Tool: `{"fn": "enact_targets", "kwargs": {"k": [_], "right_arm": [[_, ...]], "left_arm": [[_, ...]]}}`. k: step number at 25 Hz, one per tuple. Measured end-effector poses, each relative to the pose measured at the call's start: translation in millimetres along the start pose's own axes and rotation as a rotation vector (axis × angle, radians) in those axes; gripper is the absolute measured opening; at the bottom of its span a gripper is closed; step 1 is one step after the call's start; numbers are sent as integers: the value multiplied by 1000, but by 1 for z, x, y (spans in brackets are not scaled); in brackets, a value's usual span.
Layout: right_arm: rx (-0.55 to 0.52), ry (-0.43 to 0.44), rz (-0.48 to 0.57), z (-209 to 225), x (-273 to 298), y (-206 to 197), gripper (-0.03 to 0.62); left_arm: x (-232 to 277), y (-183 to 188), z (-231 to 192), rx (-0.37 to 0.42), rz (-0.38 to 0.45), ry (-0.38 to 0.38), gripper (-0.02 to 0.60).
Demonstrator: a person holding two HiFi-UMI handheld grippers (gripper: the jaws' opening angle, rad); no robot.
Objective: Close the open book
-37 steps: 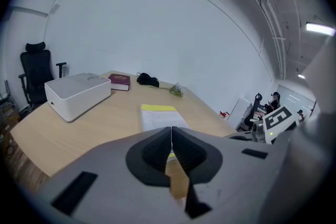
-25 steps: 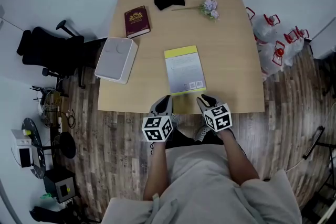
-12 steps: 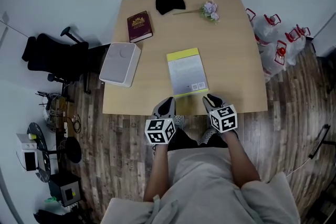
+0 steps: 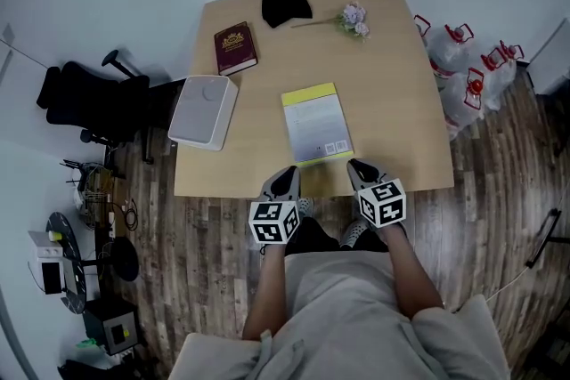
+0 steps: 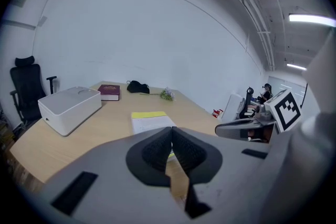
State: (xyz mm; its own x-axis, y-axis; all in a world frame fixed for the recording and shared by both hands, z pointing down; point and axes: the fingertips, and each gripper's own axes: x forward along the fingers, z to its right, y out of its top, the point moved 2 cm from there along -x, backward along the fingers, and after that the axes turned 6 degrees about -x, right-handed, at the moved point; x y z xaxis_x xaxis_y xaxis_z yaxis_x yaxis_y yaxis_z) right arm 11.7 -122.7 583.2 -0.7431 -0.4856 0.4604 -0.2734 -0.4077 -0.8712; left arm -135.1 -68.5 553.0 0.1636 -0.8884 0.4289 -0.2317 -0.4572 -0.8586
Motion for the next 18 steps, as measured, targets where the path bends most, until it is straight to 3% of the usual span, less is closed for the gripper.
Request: {"fn": "enact_targets", "kwargs": {"k": [18], "right_arm": [[-37,5,-3,1,-3,10,8]], "left_arm": [[5,0,2,-8,-5,3,23]]}}
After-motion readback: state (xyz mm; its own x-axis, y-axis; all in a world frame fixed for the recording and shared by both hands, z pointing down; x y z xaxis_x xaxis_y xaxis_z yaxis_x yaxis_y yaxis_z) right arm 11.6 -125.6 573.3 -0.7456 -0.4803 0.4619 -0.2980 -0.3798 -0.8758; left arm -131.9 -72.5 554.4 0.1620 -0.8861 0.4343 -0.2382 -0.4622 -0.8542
